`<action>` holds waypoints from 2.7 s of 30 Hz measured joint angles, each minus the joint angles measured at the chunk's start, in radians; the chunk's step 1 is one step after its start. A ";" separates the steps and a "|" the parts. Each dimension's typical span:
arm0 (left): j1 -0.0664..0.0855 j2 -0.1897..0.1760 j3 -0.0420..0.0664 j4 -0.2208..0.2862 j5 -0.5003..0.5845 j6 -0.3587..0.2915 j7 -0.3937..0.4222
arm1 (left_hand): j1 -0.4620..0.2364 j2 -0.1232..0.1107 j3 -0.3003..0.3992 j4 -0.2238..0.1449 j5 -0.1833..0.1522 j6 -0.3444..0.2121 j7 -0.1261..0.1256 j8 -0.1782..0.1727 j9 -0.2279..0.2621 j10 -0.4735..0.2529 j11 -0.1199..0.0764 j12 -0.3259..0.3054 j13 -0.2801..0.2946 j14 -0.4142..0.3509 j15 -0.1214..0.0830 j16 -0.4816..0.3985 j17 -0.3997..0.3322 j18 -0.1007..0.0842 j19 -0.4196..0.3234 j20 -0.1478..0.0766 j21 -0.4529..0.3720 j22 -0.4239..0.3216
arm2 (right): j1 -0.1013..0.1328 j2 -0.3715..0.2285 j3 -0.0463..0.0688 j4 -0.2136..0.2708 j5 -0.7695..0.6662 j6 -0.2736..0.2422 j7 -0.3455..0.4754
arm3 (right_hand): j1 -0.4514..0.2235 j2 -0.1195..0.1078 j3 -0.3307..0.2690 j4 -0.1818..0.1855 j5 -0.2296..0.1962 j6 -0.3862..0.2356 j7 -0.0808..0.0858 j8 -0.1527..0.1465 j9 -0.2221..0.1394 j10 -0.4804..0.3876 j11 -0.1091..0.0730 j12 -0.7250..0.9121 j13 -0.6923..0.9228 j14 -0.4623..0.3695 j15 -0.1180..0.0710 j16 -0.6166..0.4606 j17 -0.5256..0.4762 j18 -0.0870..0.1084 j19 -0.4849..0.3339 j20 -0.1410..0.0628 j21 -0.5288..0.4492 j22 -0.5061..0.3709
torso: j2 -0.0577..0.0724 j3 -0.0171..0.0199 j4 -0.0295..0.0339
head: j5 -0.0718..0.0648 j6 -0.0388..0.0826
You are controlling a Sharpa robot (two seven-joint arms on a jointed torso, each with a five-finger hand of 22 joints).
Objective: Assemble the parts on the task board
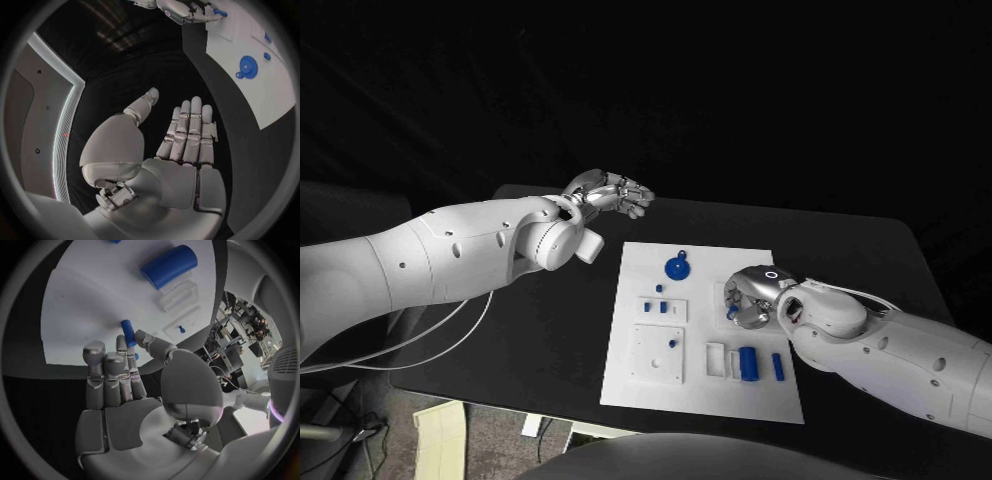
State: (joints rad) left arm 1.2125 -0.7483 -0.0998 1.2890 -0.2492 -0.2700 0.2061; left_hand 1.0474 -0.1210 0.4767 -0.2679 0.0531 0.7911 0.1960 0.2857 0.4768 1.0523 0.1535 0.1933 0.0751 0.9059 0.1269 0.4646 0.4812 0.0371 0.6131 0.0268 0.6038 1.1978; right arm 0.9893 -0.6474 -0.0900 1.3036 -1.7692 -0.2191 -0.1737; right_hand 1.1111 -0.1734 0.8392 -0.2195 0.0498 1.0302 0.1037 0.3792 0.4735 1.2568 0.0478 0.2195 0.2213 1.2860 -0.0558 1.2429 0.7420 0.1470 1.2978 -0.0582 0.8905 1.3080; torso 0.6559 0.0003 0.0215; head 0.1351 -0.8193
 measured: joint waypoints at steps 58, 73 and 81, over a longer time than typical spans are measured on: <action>0.000 0.016 0.000 -0.010 0.000 0.001 0.001 | 0.000 0.000 0.000 0.000 0.000 -0.003 -0.003 0.000 -0.001 0.000 0.000 -0.002 0.000 0.000 0.000 -0.008 0.006 0.000 0.000 0.000 0.000 0.003 | -0.050 0.131 -0.037 0.174 -0.059 -0.011 0.004 | 0.001 0.001 0.016 -0.011 -0.001 0.010 -0.004 0.007 0.001 0.009 -0.009 0.004 0.010 0.004 -0.004 0.000 -0.001 0.000 0.001 -0.006 0.000 -0.001 | 0.000 -0.0018 0.0009 | 0.047 -0.006; 0.000 0.021 0.000 -0.011 0.001 0.003 0.001 | 0.000 0.000 -0.002 0.002 0.000 -0.003 -0.002 0.000 -0.001 0.000 0.000 -0.004 0.000 0.000 0.000 -0.008 0.007 0.000 0.000 0.000 0.000 0.003 | -0.069 0.158 -0.047 0.147 -0.095 0.000 0.003 | -0.003 -0.004 0.019 -0.008 -0.001 0.010 -0.002 0.006 0.007 0.009 -0.009 0.004 0.010 0.004 -0.004 0.000 -0.001 0.000 0.001 -0.006 0.004 -0.001 | 0.000 -0.0005 0.0003 | 0.062 -0.017; 0.000 0.021 0.000 -0.011 0.001 0.003 0.000 | 0.000 0.000 -0.002 0.002 0.000 -0.002 -0.002 0.000 0.000 0.000 0.000 -0.004 0.000 0.000 0.000 -0.008 0.008 0.000 0.000 0.000 -0.004 0.004 | -0.072 0.165 -0.048 0.137 -0.109 0.006 0.000 | -0.004 -0.004 0.022 -0.011 -0.001 0.010 -0.001 0.003 0.020 0.009 -0.009 0.004 0.010 0.004 -0.004 0.000 -0.001 0.000 0.002 -0.004 0.004 -0.001 | 0.000 -0.0005 0.0001 | 0.066 -0.021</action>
State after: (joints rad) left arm 1.2128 -0.7274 -0.0997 1.2783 -0.2486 -0.2669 0.2065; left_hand 1.0474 -0.1210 0.4745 -0.2657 0.0531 0.7887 0.1936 0.2857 0.4764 1.0522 0.1535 0.1895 0.0748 0.9059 0.1269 0.4568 0.4887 0.0371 0.6131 0.0268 0.5999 1.2018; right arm 0.9173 -0.4826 -0.1379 1.4403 -1.8785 -0.2130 -0.1736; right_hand 1.1074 -0.1777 0.8613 -0.2305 0.0491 1.0398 0.1024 0.3818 0.4931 1.2658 0.0390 0.2231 0.2308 1.2897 -0.0595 1.2429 0.7413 0.1466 1.3001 -0.0624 0.8944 1.3073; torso 0.6560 -0.0002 0.0216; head 0.2009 -0.8399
